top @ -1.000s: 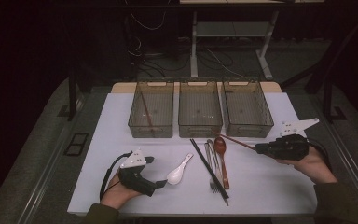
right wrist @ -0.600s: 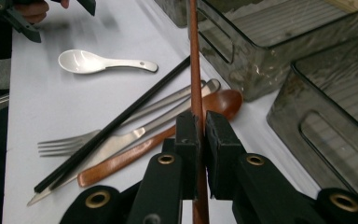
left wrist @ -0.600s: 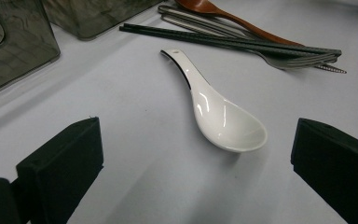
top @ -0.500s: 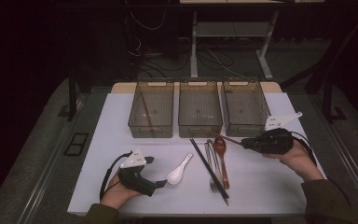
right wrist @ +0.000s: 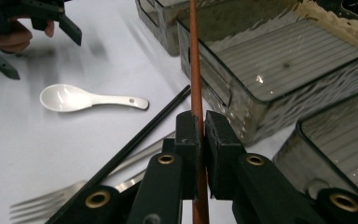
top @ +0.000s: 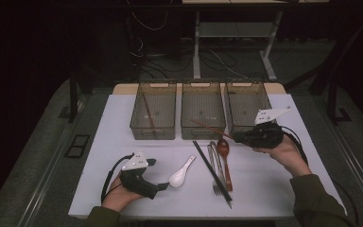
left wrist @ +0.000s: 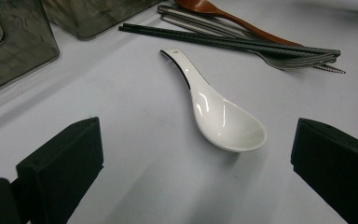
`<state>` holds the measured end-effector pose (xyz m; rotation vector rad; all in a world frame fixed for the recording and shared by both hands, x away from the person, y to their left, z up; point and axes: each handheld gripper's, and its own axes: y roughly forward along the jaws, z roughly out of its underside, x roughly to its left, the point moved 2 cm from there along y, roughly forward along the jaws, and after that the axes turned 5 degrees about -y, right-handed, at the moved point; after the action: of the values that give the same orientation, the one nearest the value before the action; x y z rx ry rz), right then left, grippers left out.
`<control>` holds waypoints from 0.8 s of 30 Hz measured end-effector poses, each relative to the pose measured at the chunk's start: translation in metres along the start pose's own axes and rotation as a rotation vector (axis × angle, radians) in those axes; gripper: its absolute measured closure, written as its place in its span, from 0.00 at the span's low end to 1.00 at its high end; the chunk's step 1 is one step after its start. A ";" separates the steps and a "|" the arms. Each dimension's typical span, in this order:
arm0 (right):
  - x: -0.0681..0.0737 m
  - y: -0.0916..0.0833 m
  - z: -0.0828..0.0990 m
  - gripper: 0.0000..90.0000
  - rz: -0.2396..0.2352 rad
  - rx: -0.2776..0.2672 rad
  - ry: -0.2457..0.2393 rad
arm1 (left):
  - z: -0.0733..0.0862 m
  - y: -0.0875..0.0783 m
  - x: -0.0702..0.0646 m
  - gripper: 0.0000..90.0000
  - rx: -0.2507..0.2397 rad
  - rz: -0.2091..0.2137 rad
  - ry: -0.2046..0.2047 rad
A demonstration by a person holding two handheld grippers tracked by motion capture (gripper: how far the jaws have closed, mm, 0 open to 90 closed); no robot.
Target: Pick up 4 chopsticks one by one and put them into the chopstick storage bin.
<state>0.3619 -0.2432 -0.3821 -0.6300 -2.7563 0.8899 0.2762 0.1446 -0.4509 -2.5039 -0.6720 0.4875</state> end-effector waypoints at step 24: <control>-0.004 0.057 -0.055 0.93 0.054 0.052 0.044 | -0.001 -0.001 0.000 0.02 -0.012 0.005 -0.008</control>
<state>0.4008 -0.1753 -0.3717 -0.7096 -2.6794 0.9444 0.2763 0.1454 -0.4497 -2.5172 -0.6734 0.4965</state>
